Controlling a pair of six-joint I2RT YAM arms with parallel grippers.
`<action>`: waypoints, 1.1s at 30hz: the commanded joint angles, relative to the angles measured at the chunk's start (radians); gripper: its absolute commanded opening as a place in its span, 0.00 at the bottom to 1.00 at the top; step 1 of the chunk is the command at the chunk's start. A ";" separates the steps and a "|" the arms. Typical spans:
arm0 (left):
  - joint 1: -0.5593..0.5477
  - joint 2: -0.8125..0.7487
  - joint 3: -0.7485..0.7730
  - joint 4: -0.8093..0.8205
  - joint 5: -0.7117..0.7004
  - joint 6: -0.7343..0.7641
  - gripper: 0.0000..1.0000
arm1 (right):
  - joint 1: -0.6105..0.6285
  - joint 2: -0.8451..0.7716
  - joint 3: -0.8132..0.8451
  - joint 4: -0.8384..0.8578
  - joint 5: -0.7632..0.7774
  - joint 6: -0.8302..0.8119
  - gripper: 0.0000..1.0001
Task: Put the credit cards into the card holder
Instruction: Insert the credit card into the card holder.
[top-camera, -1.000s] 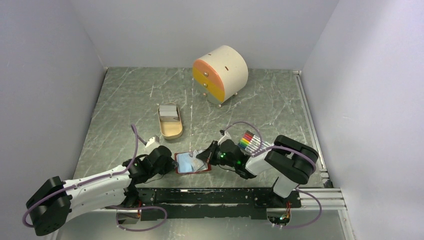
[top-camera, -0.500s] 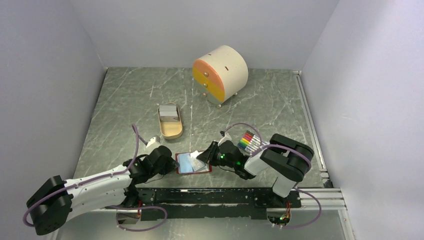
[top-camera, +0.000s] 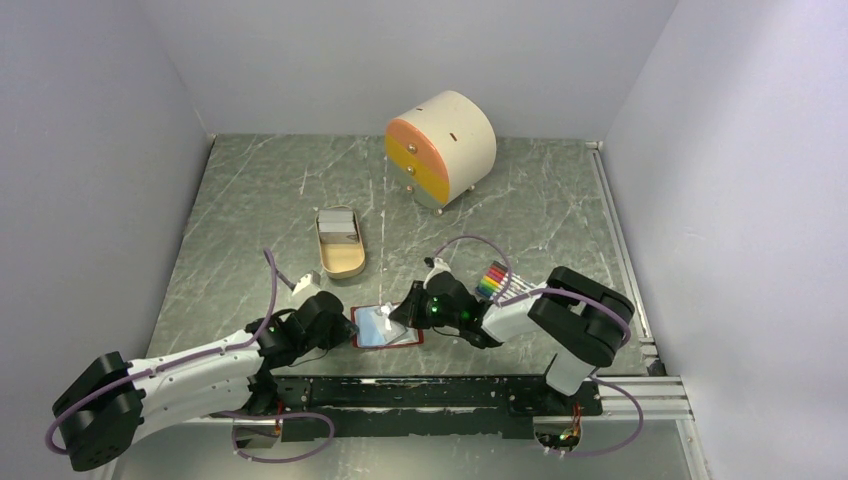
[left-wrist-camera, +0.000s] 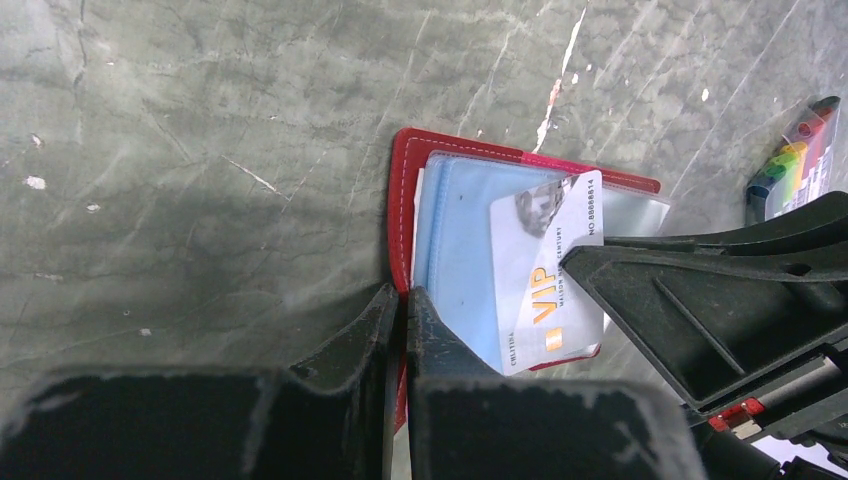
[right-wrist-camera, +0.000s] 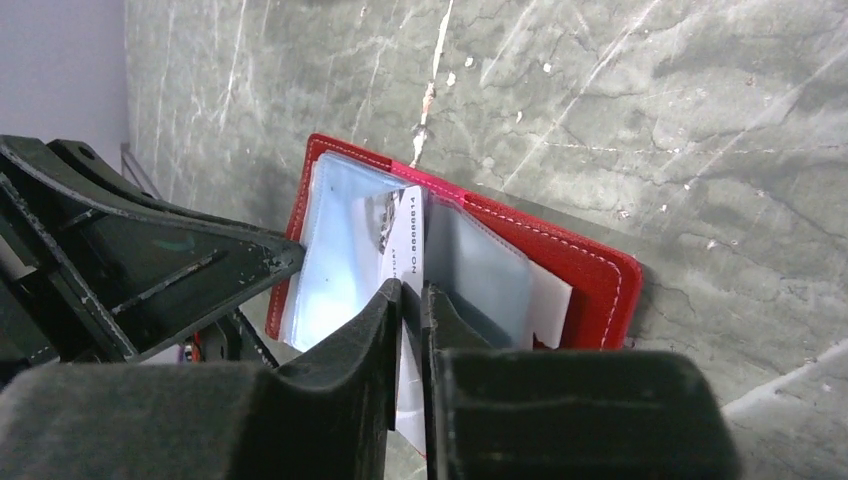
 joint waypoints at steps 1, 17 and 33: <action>-0.005 -0.008 0.004 -0.016 0.003 0.015 0.09 | -0.001 0.025 -0.007 -0.040 -0.009 -0.025 0.07; -0.005 0.004 -0.023 0.048 0.047 -0.007 0.09 | 0.004 0.062 -0.129 0.252 0.085 0.119 0.00; -0.006 0.036 -0.022 0.079 0.058 -0.006 0.09 | 0.049 0.081 -0.079 0.208 0.069 0.131 0.22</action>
